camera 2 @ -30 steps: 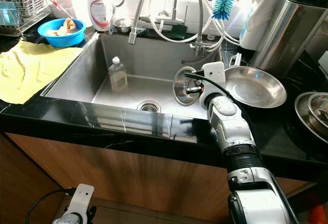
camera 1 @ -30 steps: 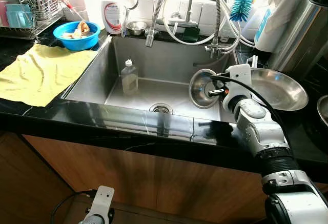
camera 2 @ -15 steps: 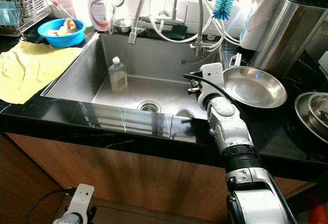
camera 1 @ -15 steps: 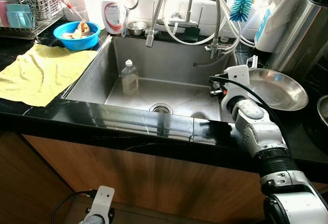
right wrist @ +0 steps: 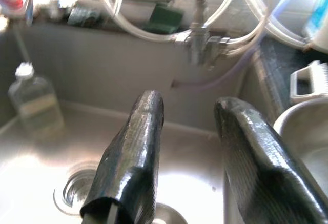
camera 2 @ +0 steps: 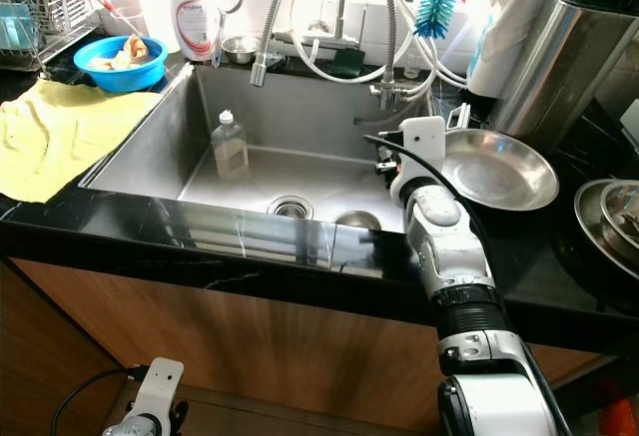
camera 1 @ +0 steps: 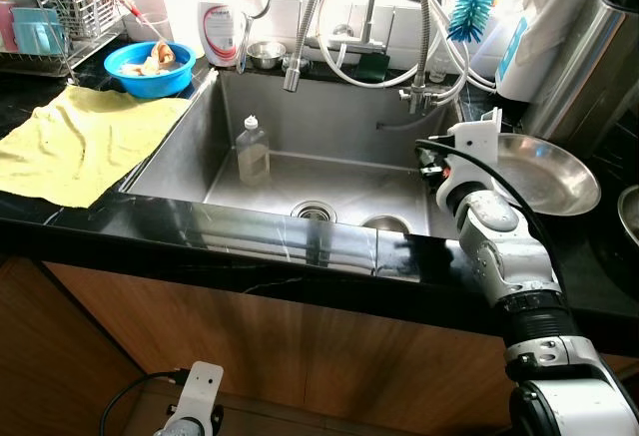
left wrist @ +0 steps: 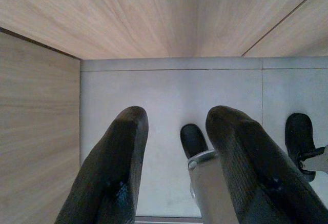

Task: Kitchen organization

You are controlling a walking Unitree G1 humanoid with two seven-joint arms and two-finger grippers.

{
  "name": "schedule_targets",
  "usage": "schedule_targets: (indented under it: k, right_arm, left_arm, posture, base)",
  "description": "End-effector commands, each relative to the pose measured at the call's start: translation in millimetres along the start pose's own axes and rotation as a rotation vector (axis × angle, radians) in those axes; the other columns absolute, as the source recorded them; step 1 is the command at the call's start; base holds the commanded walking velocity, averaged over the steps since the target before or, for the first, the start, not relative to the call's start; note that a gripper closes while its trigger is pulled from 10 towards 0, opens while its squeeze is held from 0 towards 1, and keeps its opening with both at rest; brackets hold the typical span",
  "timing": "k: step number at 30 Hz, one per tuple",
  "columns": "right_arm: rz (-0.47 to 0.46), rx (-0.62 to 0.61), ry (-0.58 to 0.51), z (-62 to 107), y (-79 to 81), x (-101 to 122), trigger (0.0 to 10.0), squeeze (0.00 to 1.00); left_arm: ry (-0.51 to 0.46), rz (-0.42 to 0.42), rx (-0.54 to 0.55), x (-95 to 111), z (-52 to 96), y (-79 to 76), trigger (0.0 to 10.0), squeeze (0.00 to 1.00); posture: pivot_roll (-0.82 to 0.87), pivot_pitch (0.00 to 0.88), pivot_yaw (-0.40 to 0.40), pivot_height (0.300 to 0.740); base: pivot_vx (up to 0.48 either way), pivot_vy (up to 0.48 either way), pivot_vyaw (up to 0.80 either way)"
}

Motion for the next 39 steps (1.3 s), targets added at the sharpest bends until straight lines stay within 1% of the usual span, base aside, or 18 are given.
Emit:
schedule_targets:
  k: [1,6,8,10,11,13,16,17,18,19,22,25,26,27,28,34,37,39]
  right_arm:
    - [-0.022,-0.054,-0.057,4.8,-7.5,10,10.0,0.0]
    - [-0.053,-0.14,-0.117,15.9,-16.5,19,10.0,0.0]
    - [-0.094,-0.239,-0.143,26.2,-26.9,22,10.0,0.0]
    - [-0.142,-0.276,-0.15,31.9,-30.5,22,10.0,0.0]
    - [-0.156,-0.289,-0.148,34.2,-31.8,20,10.0,0.0]
    - [-0.246,-0.371,-0.117,46.1,-41.1,8,10.0,0.0]
    - [-0.302,-0.432,-0.074,54.9,-49.1,-4,10.0,0.0]
    - [-0.312,-0.452,-0.057,59.5,-52.4,-10,10.0,0.28]
    - [-0.307,-0.46,-0.042,62.5,-54.1,-15,10.0,1.0]
    - [-0.302,-0.463,-0.025,66.3,-55.7,-20,10.0,1.0]
    - [-0.312,-0.484,-0.026,70.6,-59.1,-22,10.0,1.0]
    - [-0.375,-0.538,-0.019,75.1,-65.8,-25,10.0,1.0]
    - [-0.394,-0.56,-0.006,76.4,-69.7,-28,10.0,0.66]
    - [-0.394,-0.56,-0.006,76.4,-69.7,-28,10.0,0.66]
    - [-0.417,-0.577,0.0,77.1,-72.3,-31,10.0,0.0]
    - [-0.483,-0.639,-0.001,81.4,-79.6,-33,10.0,0.0]
    - [-0.56,-0.648,0.02,79.9,-80.3,-37,10.0,0.0]
    - [-0.57,-0.65,0.024,79.1,-80.7,-37,10.0,0.0]
  left_arm:
    - [0.008,-0.003,-0.005,-2,0.3,-0.4,10.0,0.0]
    - [0.008,-0.003,-0.004,-2,0.3,0.0,10.0,0.0]
    - [0.009,-0.004,-0.004,-2,0.3,0.4,10.0,0.0]
    - [0.01,-0.005,-0.004,-2,0.4,0.5,10.0,0.0]
    - [0.01,-0.006,-0.004,-3,0.4,0.5,10.0,0.0]
    - [0.01,-0.005,-0.004,-3,0.4,0.6,10.0,0.0]
    - [0.011,-0.006,-0.005,-3,0.5,0.5,10.0,0.0]
    - [0.011,-0.006,-0.005,-3,0.5,0.5,10.0,0.0]
    - [0.012,-0.007,-0.005,-3,0.5,0.5,10.0,0.0]
    - [0.013,-0.008,-0.006,-3,0.5,0.6,10.0,0.0]
    - [0.013,-0.008,-0.006,-3,0.5,0.5,10.0,0.0]
    - [0.012,-0.007,-0.006,-3,0.4,0.5,10.0,0.0]
    - [0.013,-0.009,-0.006,-3,0.4,0.4,10.0,0.0]
    - [0.013,-0.009,-0.006,-3,0.4,0.4,10.0,0.0]
    - [0.015,-0.01,-0.007,-4,0.5,0.2,10.0,0.0]
    - [0.015,-0.007,-0.006,-4,0.5,-0.3,10.0,0.0]
    - [0.015,-0.007,-0.007,-4,0.4,-0.5,10.0,0.0]
    - [0.016,-0.006,-0.006,-4,0.4,-0.2,10.0,0.0]
  posture:
    - [-0.11,0.0,-0.058,0.74]
    - [-0.12,0.0,-0.056,0.74]
    - [-0.12,0.0,-0.056,0.74]
    - [-0.12,0.0,-0.056,0.74]
    - [-0.12,0.0,-0.056,0.74]
    - [-0.12,0.0,-0.057,0.74]
    - [-0.12,0.0,-0.057,0.74]
    - [-0.12,0.0,-0.057,0.74]
    - [-0.12,0.0,-0.057,0.74]
    - [-0.12,0.0,-0.057,0.74]
    - [-0.12,0.0,-0.057,0.74]
    - [-0.12,0.0,-0.058,0.74]
    - [-0.13,0.0,-0.057,0.74]
    - [-0.13,0.0,-0.057,0.74]
    - [-0.13,0.0,-0.059,0.74]
    - [-0.12,0.0,-0.062,0.74]
    - [-0.12,0.0,-0.061,0.74]
    - [-0.12,0.0,-0.062,0.74]
  base:
    - [0.0,0.0,0.0]
    - [0.0,0.0,0.0]
    - [0.0,0.0,0.0]
    - [0.0,0.0,0.0]
    - [0.0,0.0,0.0]
    - [0.0,0.0,0.0]
    - [0.0,0.0,0.0]
    - [0.0,0.0,0.0]
    - [0.0,0.0,0.0]
    - [0.0,0.0,0.0]
    - [0.0,0.0,0.0]
    - [0.0,0.0,0.0]
    - [0.0,0.0,0.0]
    - [0.0,0.0,0.0]
    - [0.0,0.0,0.0]
    - [0.0,0.0,0.0]
    - [0.0,0.0,0.0]
    - [0.0,0.0,0.0]
Point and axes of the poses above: a point about 5 cm out from each wrist's last joint towards the gripper, its own z axis pointing back from the gripper into the wrist, its own x axis along the axis of the wrist's last joint, y = z × x, the point moved 2 cm from there along -z, pointing out of the wrist towards the gripper, and after that the axes turned 11 degrees about z, right-handed, at the moved point
